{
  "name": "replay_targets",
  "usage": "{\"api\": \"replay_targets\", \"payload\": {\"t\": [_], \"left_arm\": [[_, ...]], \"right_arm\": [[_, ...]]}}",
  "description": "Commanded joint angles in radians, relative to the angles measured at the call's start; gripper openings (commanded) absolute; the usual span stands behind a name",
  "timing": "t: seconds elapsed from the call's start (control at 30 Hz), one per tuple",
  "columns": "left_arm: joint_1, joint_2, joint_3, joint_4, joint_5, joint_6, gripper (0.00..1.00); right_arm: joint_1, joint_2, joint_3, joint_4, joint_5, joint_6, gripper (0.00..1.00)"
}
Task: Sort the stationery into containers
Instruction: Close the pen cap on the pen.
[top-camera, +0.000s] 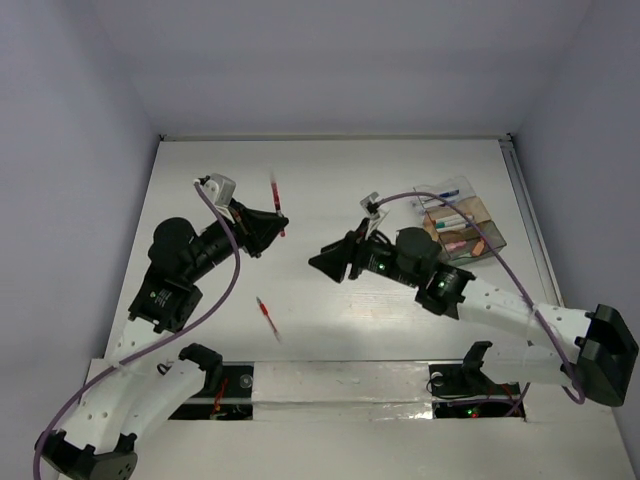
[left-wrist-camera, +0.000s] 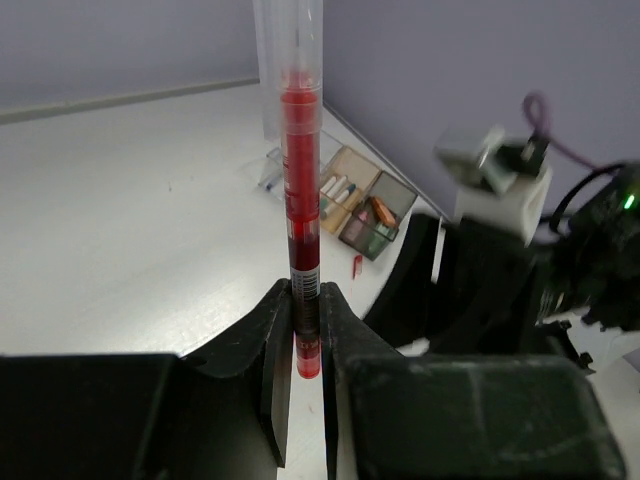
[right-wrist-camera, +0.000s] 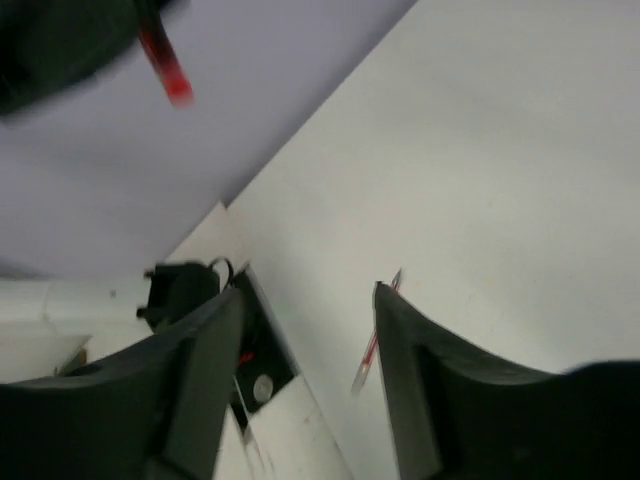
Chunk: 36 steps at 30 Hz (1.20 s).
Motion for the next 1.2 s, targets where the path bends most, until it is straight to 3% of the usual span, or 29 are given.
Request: {"api": "replay_targets", "payload": {"t": [0.0, 0.23, 0.4, 0.53, 0.77, 0.8, 0.87, 0.9, 1.0, 1.07, 1.17], "left_arm": [[0.004, -0.025, -0.062, 0.056, 0.059, 0.013, 0.00], [0.004, -0.046, -0.145, 0.050, 0.153, 0.045, 0.00], [0.004, -0.049, -0.176, 0.053, 0.171, 0.062, 0.00], [0.004, -0.049, -0.182, 0.054, 0.190, 0.065, 0.00], [0.004, -0.049, -0.184, 0.056, 0.202, 0.067, 0.00], [0.004, -0.049, -0.184, 0.057, 0.203, 0.067, 0.00], [0.004, -0.049, -0.184, 0.057, 0.203, 0.065, 0.00], [0.004, -0.049, -0.184, 0.059, 0.203, 0.065, 0.00], [0.004, -0.051, -0.182, 0.060, 0.191, 0.064, 0.00], [0.004, -0.056, -0.176, 0.067, 0.182, 0.059, 0.00], [0.004, -0.048, -0.151, 0.076, 0.165, 0.045, 0.00]], "right_arm": [[-0.068, -0.040, 0.114, -0.097, -0.111, -0.115, 0.65], [-0.134, 0.052, 0.371, -0.123, -0.139, -0.215, 0.90], [-0.145, 0.179, 0.520, -0.134, -0.152, -0.232, 0.90], [-0.145, 0.256, 0.600, -0.134, -0.157, -0.228, 0.85], [-0.145, 0.321, 0.648, -0.131, -0.208, -0.189, 0.69], [-0.145, 0.327, 0.646, -0.129, -0.211, -0.183, 0.59], [-0.145, 0.333, 0.640, -0.117, -0.223, -0.169, 0.49], [-0.145, 0.335, 0.632, -0.116, -0.224, -0.166, 0.36], [-0.145, 0.338, 0.614, -0.111, -0.226, -0.149, 0.10], [-0.145, 0.339, 0.605, -0.117, -0.237, -0.134, 0.00], [-0.145, 0.338, 0.565, -0.108, -0.260, -0.106, 0.00]]}}
